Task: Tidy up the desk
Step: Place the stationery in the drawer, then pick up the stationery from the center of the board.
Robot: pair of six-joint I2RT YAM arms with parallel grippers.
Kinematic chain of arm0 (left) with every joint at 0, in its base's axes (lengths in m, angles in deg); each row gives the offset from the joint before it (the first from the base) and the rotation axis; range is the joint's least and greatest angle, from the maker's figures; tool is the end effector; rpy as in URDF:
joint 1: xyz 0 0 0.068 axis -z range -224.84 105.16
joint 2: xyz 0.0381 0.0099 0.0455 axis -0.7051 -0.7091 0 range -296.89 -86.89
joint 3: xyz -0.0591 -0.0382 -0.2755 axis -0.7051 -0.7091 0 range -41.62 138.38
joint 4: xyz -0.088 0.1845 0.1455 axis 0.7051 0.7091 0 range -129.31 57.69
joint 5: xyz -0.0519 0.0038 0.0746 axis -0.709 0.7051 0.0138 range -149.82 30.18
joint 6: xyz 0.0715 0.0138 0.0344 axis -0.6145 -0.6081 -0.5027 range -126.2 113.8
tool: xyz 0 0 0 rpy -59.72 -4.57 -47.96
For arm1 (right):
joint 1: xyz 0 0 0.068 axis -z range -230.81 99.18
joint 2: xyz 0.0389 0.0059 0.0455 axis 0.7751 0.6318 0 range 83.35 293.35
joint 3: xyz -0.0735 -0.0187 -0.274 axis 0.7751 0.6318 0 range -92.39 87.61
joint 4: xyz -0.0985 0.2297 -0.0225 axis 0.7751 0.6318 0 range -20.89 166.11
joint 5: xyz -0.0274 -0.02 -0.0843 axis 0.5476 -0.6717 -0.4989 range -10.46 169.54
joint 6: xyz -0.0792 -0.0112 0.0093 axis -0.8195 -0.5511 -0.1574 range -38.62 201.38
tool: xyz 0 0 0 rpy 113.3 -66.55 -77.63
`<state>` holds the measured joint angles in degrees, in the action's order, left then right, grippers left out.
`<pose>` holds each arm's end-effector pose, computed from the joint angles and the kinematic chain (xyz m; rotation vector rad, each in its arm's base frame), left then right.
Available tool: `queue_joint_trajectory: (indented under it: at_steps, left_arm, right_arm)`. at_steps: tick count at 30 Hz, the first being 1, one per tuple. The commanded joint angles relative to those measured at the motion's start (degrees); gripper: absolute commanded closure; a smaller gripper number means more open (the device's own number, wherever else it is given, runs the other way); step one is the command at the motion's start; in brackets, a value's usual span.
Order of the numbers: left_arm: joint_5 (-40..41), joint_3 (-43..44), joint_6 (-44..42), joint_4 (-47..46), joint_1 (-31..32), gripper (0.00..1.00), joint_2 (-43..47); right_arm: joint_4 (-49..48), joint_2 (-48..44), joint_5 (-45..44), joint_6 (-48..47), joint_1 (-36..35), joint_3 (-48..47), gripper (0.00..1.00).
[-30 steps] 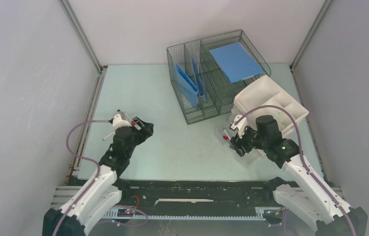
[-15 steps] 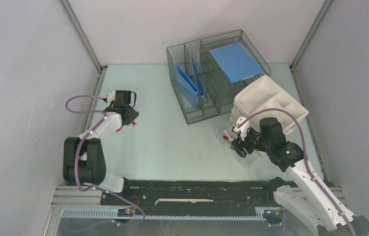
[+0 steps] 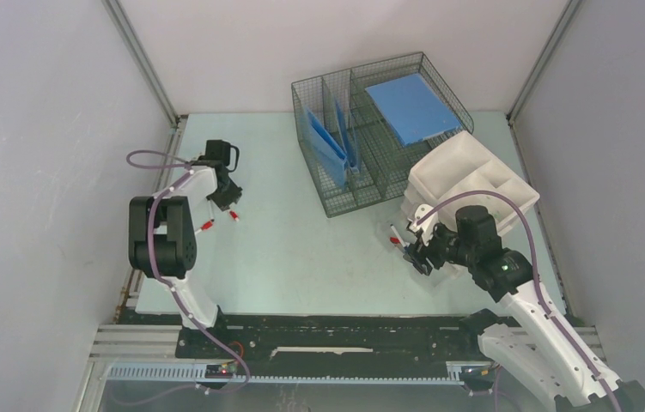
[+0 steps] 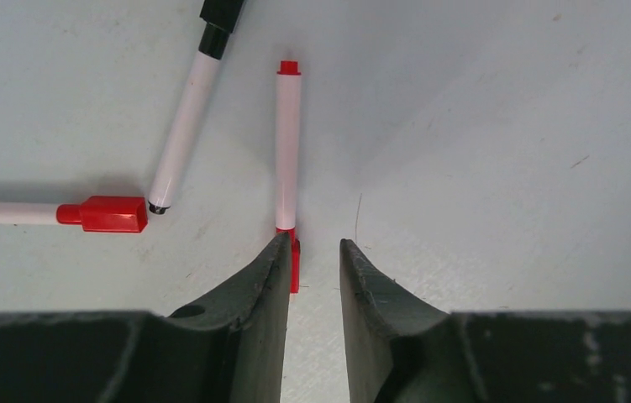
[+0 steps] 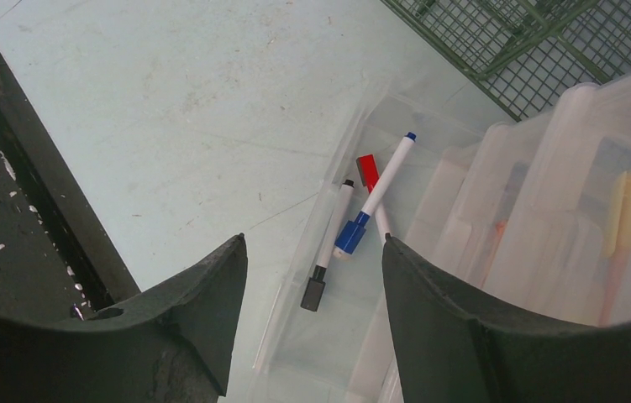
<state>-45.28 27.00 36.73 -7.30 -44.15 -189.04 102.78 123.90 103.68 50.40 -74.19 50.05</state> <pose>0.3649 0.0131 0.1755 -1.0240 2.4470 0.1005 0.1331 0.0885 0.2584 -1.1931 1.8159 0.3888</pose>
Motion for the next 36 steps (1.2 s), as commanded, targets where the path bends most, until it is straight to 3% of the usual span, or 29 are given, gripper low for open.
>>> queue_joint_trajectory:
  at_steps: [1,24,36]
  left_arm:
    - [0.2,2.4,-1.6,3.3,-1.3,0.66,-1.1]
    - [-0.7,6.9,-2.7,7.0,-3.0,0.63,-6.4]
    - [-2.2,7.7,-3.0,7.2,-3.0,0.72,-7.9]
  right_arm:
    - [-0.2,-0.7,0.4,-0.8,0.2,-2.3,0.32]
    - [-0.1,-0.7,0.2,-1.0,0.3,-2.3,0.31]
    - [0.0,-0.9,0.4,-1.1,0.3,-2.3,0.31]
